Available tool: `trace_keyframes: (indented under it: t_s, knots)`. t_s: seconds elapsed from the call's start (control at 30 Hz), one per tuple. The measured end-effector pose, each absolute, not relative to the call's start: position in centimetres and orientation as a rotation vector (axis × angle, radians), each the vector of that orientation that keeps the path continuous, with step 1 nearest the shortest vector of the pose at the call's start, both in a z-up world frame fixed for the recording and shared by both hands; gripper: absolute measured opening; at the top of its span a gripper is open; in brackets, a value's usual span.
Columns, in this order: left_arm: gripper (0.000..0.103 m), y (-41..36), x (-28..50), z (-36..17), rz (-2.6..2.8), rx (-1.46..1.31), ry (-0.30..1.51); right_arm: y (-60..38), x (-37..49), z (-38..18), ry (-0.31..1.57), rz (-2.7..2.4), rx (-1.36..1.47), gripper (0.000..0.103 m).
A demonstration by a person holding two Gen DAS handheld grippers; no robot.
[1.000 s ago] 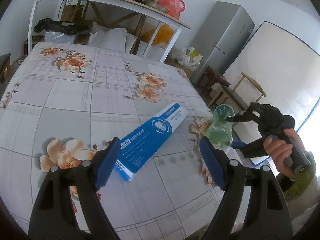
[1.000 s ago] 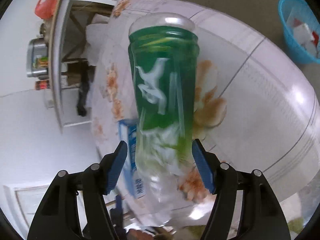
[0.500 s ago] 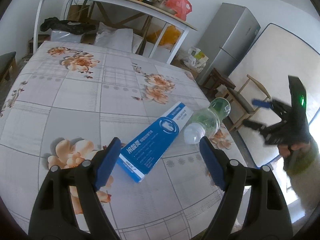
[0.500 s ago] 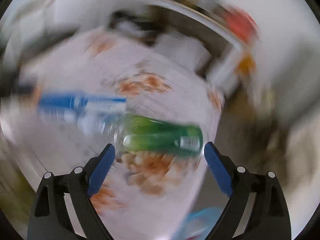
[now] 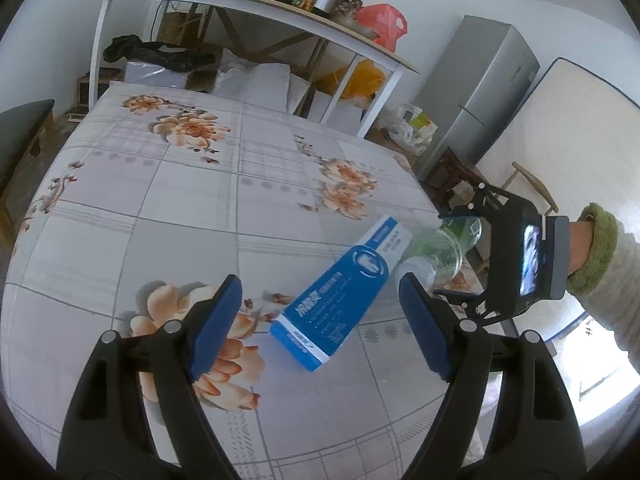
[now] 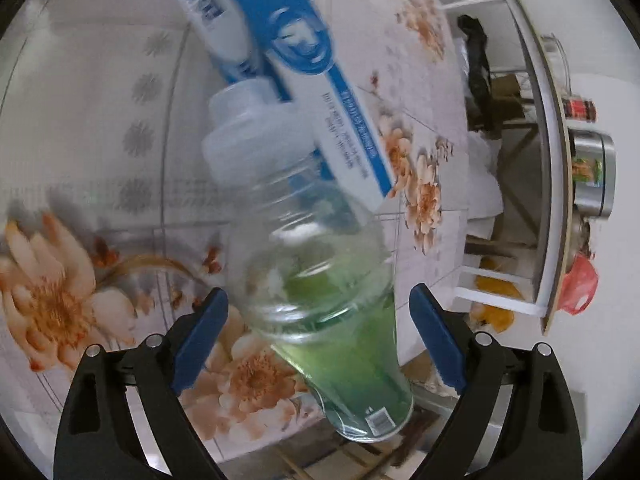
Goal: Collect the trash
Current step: 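Lift green bottle with right tool while left tool moves to blue toothpaste box, then close left tool on blue toothpaste box while right tool holds green bottle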
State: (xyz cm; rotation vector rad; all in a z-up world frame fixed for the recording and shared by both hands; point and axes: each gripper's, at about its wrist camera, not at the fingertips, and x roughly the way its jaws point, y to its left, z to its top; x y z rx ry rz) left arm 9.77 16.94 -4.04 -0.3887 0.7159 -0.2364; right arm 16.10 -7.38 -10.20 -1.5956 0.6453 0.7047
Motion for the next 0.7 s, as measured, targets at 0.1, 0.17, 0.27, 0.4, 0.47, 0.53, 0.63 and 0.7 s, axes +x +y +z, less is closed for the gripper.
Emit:
trace_keyframes:
  t_s: [0.1,0.17,0.27,0.4,0.47,0.53,0.63,0.7]
  knots:
    - [0.076,16.9,10.2,-4.5,-0.239,-0.391,0.726,-7.2,17.0,-9.8,0.728,0.677,-1.507,0.08]
    - [0.076,16.7,10.4,-4.8,-0.245,-0.388,0.733,-7.1,17.1,-9.5,0.752,0.655,-1.485,0.077]
    - [0.076,16.3,10.6,-5.1,-0.254,-0.38,0.736,-7.2,16.8,-8.2,0.859,0.683,-1.378,0.077]
    - [0.076,15.6,11.1,-5.2,-0.265,-0.349,0.74,-7.9,16.8,-7.5,1.002,0.702,-1.227,0.077]
    - [0.076,15.2,11.5,-5.4,-0.268,-0.321,0.751,-8.4,16.7,-7.2,1.099,0.688,-1.109,0.077]
    - [0.076,14.7,11.9,-5.6,-0.273,-0.288,0.771,-9.3,17.0,-6.8,1.196,0.679,-0.978,0.077]
    - [0.076,13.6,12.9,-6.2,-0.29,-0.222,0.813,-11.1,16.7,-6.5,1.309,0.633,-0.783,0.077]
    - [0.068,12.7,13.3,-6.6,-0.291,-0.162,0.838,-12.6,17.1,-6.3,1.391,0.588,-0.596,0.077]
